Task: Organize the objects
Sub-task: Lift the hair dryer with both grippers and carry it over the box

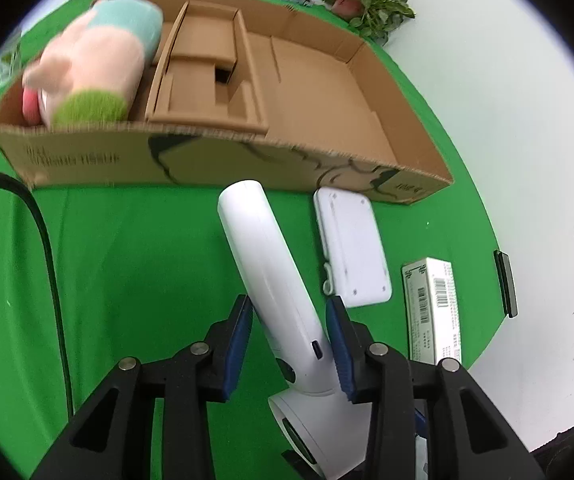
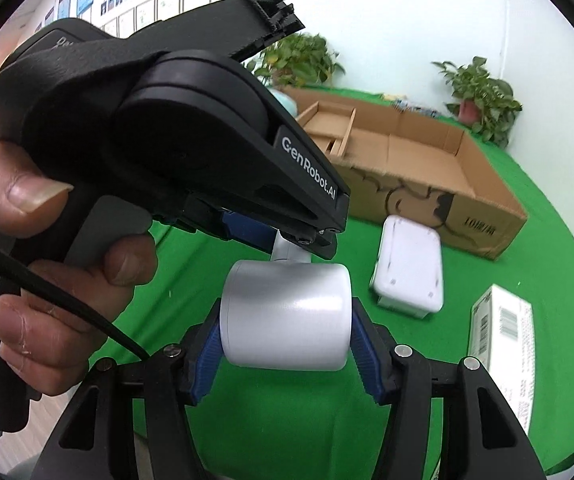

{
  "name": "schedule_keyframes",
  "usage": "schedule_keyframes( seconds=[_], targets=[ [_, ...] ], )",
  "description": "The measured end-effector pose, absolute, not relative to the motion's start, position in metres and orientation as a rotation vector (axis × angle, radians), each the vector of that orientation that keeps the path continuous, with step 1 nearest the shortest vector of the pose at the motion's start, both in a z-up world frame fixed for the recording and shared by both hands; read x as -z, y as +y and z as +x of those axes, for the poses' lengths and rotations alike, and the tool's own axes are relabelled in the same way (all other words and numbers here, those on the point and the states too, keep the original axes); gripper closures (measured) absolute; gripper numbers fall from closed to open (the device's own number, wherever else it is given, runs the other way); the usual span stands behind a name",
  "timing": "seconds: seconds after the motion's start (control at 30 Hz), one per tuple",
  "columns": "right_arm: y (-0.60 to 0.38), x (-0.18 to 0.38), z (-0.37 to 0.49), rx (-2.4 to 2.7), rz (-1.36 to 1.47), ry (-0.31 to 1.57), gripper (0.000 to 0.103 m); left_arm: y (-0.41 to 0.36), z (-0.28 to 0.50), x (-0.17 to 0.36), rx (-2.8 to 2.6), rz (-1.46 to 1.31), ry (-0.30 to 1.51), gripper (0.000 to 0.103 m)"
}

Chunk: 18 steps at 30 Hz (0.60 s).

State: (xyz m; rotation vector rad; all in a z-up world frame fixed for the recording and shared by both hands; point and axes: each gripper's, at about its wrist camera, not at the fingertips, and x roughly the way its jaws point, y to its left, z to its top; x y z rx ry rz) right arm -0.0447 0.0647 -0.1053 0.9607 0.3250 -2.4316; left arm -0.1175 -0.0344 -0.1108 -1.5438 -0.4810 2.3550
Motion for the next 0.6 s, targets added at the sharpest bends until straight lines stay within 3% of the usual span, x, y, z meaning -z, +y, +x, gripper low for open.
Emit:
schedule_keyframes(
  seconds=[0.6],
  targets=[
    [0.076,0.016,-0.069,2.625,0.695,0.217,0.048,-0.004,-0.153,-0.004,-2.454,-1.308,-0.219,0.066]
  ],
)
